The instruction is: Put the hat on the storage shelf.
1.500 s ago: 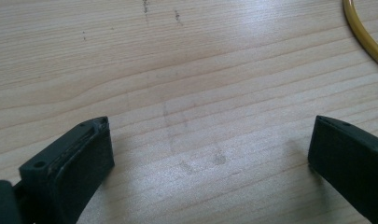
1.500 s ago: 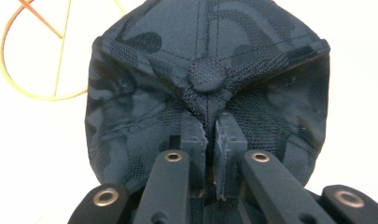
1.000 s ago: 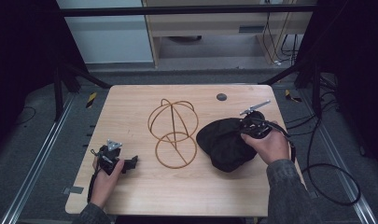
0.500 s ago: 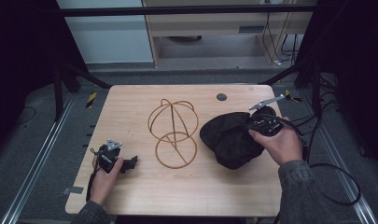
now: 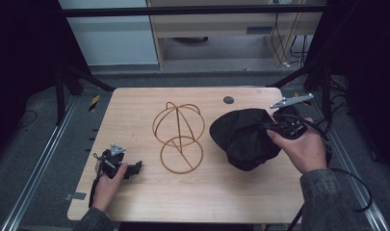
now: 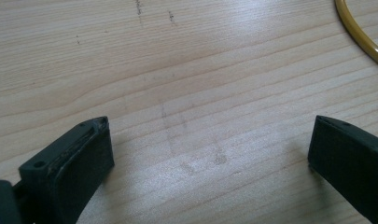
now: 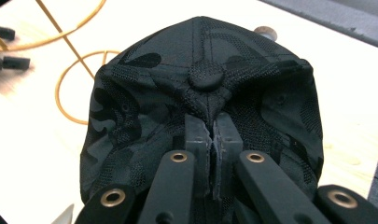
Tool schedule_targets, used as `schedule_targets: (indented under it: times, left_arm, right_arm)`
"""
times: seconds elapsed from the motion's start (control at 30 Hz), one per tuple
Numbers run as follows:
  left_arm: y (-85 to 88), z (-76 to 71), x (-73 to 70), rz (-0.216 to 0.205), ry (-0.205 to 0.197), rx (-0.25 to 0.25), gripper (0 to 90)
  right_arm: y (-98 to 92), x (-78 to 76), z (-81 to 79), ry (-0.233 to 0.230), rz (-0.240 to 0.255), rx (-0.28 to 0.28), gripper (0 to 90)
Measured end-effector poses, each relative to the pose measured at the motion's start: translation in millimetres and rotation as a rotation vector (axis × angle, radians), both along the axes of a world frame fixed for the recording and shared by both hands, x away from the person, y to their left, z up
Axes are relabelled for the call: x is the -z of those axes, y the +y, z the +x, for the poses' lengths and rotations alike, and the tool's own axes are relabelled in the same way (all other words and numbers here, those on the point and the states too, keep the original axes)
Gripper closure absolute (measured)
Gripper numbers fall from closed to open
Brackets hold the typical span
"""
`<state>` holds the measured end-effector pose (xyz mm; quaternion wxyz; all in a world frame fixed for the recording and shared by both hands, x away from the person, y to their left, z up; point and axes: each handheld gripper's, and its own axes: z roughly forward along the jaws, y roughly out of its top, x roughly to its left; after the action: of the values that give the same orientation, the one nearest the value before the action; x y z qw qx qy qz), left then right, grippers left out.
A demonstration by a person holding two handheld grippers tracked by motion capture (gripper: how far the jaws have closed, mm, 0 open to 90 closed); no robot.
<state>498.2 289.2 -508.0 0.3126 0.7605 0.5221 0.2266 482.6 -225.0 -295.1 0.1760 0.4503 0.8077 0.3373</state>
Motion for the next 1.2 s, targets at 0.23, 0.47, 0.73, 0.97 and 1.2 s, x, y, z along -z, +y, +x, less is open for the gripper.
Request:
schedule_targets:
  times: [0.23, 0.47, 0.73, 0.97, 1.2]
  left_arm:
    - [-0.2, -0.4, 0.0, -0.001, 0.000, 0.000, 0.0]
    - [-0.2, -0.6, 0.0, 0.001, -0.001, 0.002, 0.0]
    - [-0.2, -0.7, 0.1, 0.000, -0.001, 0.003, 0.0]
    - [-0.5, -1.1, 0.2, 0.000, -0.003, 0.004, 0.0]
    - [-0.5, -1.1, 0.2, 0.000, -0.003, 0.004, 0.0]
  right_arm:
    - [-7.4, -14.9, -9.0, -0.037, 0.022, 0.020, 87.4]
    - [-13.1, -24.0, -16.4, -0.062, 0.034, 0.042, 87.5]
    - [-16.1, -34.6, -19.1, -0.092, 0.052, 0.060, 87.5]
    - [-11.3, -45.6, -18.6, -0.125, 0.069, 0.069, 87.5]
    - [-3.3, -60.2, -16.6, -0.158, 0.078, 0.073, 87.6]
